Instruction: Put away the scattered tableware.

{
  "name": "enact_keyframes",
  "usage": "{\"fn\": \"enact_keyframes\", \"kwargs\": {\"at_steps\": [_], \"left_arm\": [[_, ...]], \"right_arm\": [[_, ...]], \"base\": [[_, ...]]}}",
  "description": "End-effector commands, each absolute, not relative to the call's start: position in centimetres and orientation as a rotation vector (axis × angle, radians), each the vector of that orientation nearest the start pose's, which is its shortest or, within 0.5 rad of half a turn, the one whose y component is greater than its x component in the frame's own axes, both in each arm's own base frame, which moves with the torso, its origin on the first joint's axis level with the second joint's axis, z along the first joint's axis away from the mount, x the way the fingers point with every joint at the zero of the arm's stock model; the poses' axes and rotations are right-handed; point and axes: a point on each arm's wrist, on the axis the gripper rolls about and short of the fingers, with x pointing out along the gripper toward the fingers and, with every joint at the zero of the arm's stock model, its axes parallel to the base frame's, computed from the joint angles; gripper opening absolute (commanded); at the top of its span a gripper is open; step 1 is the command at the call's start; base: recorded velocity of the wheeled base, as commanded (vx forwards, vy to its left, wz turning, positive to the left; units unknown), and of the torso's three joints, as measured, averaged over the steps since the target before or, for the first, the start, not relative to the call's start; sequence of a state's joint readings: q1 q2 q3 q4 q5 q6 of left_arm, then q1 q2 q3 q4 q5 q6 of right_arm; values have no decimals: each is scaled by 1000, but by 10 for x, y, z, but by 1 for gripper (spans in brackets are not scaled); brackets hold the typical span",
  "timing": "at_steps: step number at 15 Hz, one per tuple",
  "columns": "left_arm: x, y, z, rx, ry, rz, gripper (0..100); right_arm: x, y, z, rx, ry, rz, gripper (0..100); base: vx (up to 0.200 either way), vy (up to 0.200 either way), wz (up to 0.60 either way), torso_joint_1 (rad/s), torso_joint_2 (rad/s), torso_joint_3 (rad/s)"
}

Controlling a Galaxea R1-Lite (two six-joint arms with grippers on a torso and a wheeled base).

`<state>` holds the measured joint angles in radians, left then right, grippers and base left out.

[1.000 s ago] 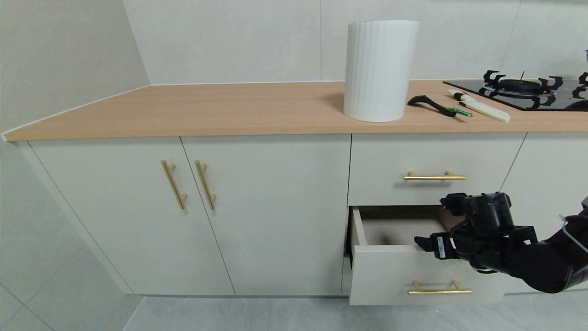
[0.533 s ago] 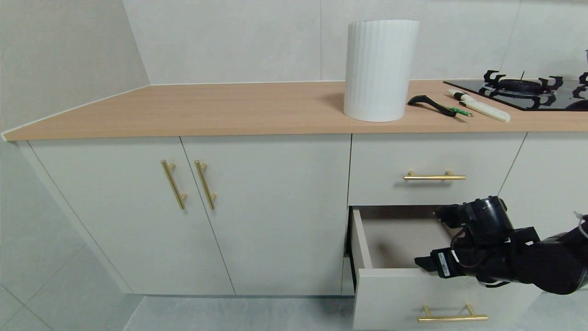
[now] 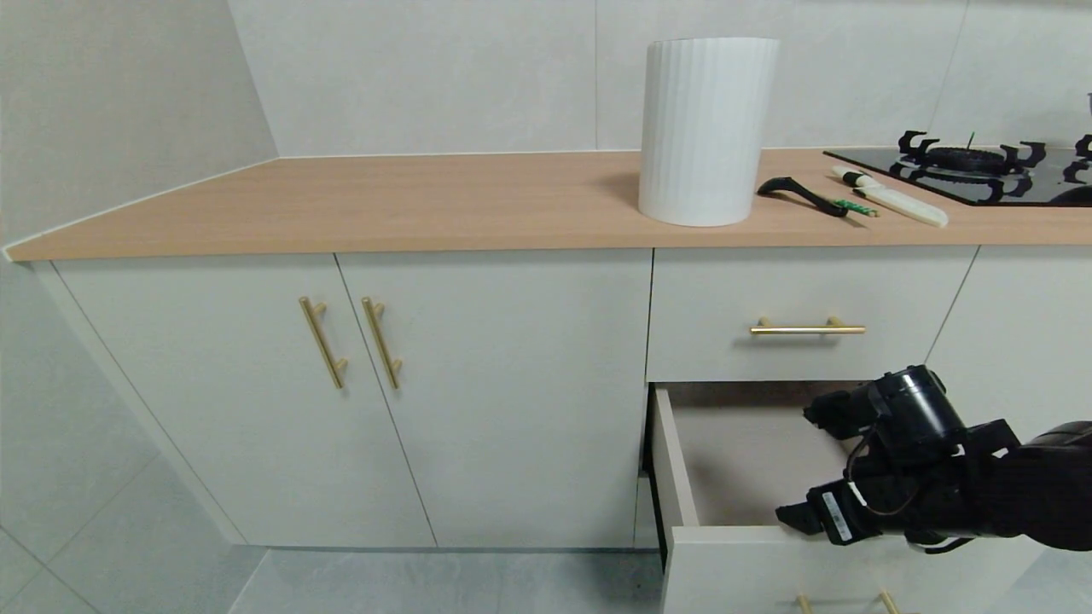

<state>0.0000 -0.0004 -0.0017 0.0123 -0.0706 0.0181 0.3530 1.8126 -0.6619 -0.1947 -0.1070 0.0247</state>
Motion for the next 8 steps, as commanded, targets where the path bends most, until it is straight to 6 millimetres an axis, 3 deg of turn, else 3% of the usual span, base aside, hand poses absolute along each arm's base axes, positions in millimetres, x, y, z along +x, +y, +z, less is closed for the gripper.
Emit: {"fn": "enact_keyframes", "kwargs": {"at_steps": [1,8], "left_arm": [[-23,-2,75,18,10,-71,100],[-23,-2,75,18,10,-71,100]], "right_arm": [[251,91,84,-216,945,225,100],[220,94,85,-372,1126,313,100]], "base": [[0,0,0,0,0,0],[0,0,0,0,0,0]]}}
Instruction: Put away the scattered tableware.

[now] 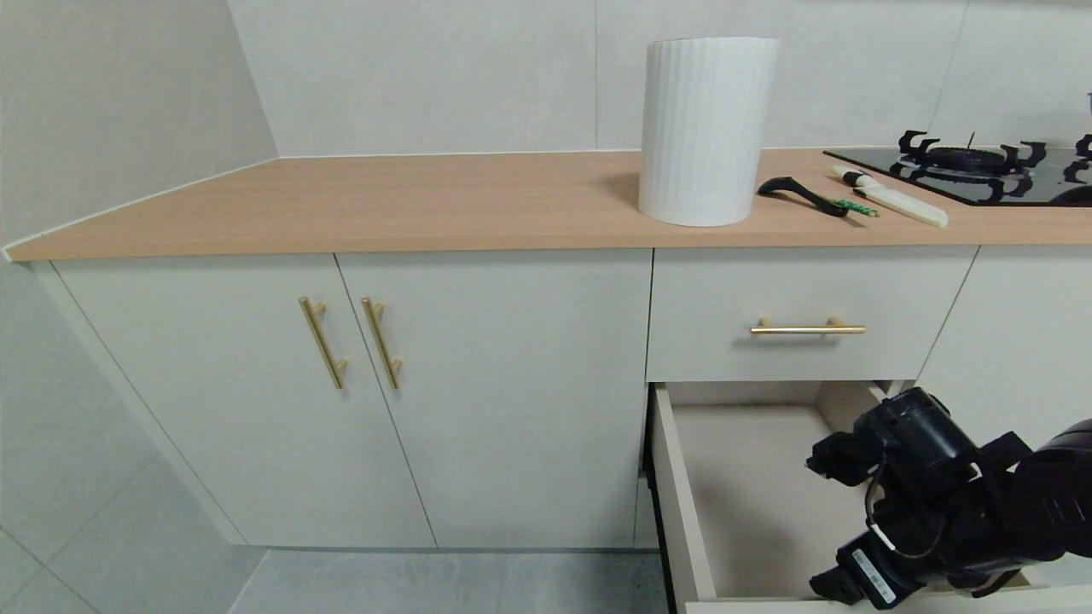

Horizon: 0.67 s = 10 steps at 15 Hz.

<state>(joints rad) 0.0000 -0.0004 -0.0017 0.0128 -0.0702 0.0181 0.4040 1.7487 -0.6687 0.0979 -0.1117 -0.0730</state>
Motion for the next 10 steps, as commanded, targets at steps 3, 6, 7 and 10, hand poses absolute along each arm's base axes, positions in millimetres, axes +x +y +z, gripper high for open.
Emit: {"fn": "enact_keyframes", "kwargs": {"at_steps": [3,6,7,10], "left_arm": [[-23,-2,75,18,10,-71,100],[-23,-2,74,18,12,-71,100],[-23,-2,74,18,12,-71,100],[-23,-2,75,18,10,-71,100]], "right_arm": [[215,96,84,-402,1161,325,100],[213,96,84,-409,1176,326,100],[214,96,85,-407,1170,325,100],[222,98,94,-370,1124,307,100]], "base": [[0,0,0,0,0,0],[0,0,0,0,0,0],[0,0,0,0,0,0],[0,0,0,0,0,0]]}}
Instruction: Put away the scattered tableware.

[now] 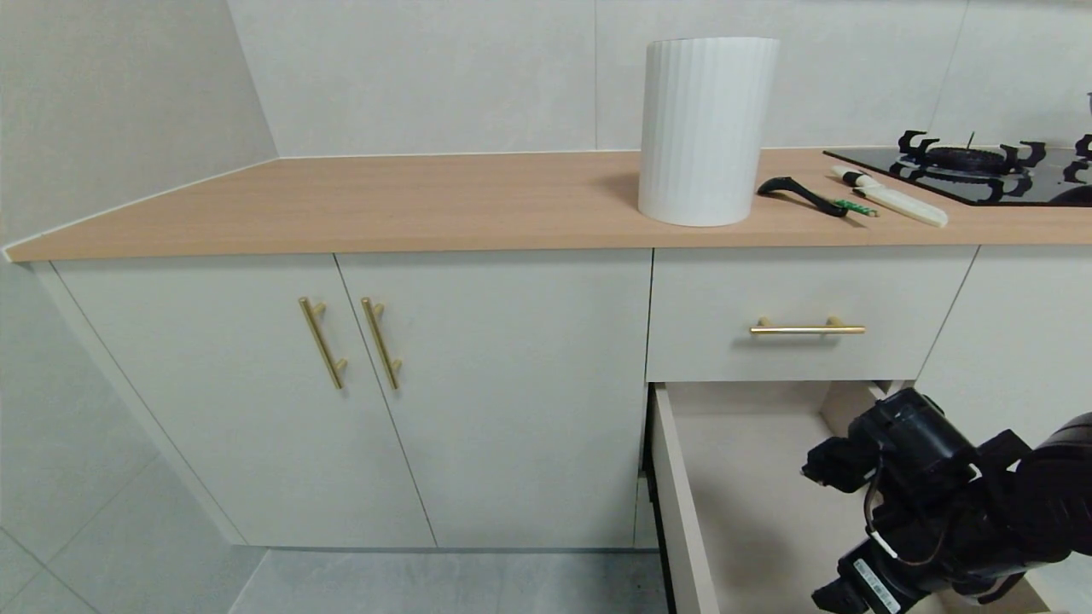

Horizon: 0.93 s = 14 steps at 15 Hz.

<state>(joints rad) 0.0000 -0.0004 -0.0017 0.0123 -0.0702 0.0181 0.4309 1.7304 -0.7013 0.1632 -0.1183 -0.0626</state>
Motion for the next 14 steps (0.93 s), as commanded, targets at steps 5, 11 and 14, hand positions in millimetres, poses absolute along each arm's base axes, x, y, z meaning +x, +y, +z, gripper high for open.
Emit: {"fn": "enact_keyframes", "kwargs": {"at_steps": [5,11,14], "left_arm": [[-23,-2,75,18,10,-71,100],[-23,-2,75,18,10,-71,100],[-23,-2,74,18,12,-71,100]], "right_arm": [[248,89,115,-196,908,179,100],[242,76,142,-153,770,133,100],[234,71,160,-132,701,123,100]], "base": [[0,0,0,0,0,0],[0,0,0,0,0,0],[0,0,0,0,0,0]]}}
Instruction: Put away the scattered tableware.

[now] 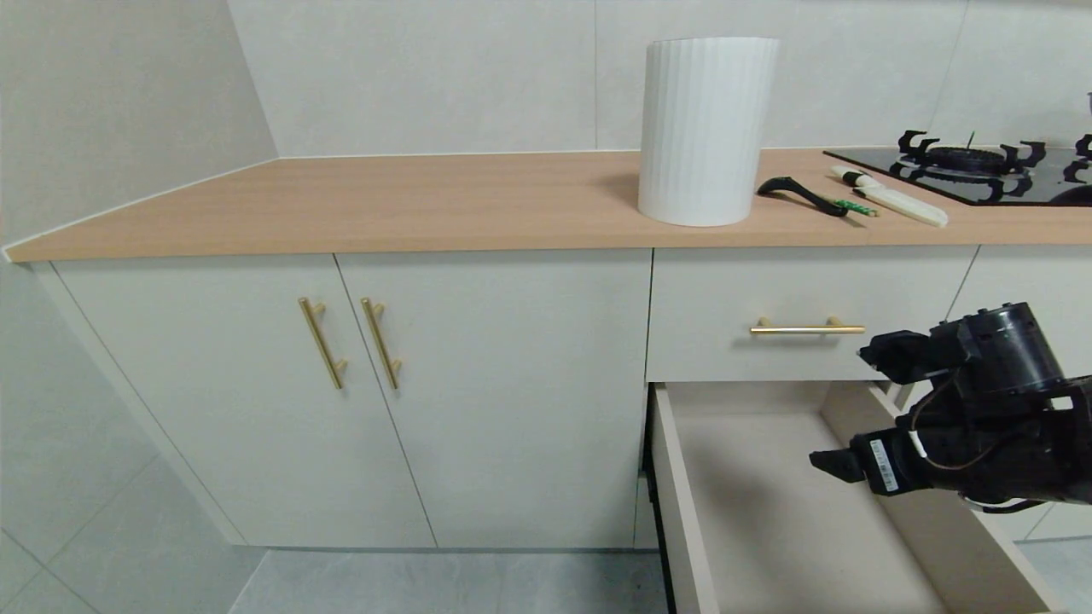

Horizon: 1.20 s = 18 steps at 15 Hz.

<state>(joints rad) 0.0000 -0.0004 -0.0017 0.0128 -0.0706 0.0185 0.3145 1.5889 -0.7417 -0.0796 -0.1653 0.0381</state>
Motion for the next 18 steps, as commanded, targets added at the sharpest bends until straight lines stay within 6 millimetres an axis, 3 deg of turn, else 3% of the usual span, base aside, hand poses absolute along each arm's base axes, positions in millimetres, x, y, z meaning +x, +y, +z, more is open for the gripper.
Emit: {"fn": "enact_keyframes", "kwargs": {"at_steps": [1,8,18], "left_arm": [[-23,-2,75,18,10,-71,100],[-23,-2,74,18,12,-71,100],[-23,-2,74,18,12,-71,100]], "right_arm": [[232,69,164,-128,684,120,100],[227,66,173,-118,649,118,100],[228,64,172,-115,652,106,100]], "base": [[0,0,0,0,0,0],[0,0,0,38,-134,-135],[0,0,0,182,-493,-288]]}}
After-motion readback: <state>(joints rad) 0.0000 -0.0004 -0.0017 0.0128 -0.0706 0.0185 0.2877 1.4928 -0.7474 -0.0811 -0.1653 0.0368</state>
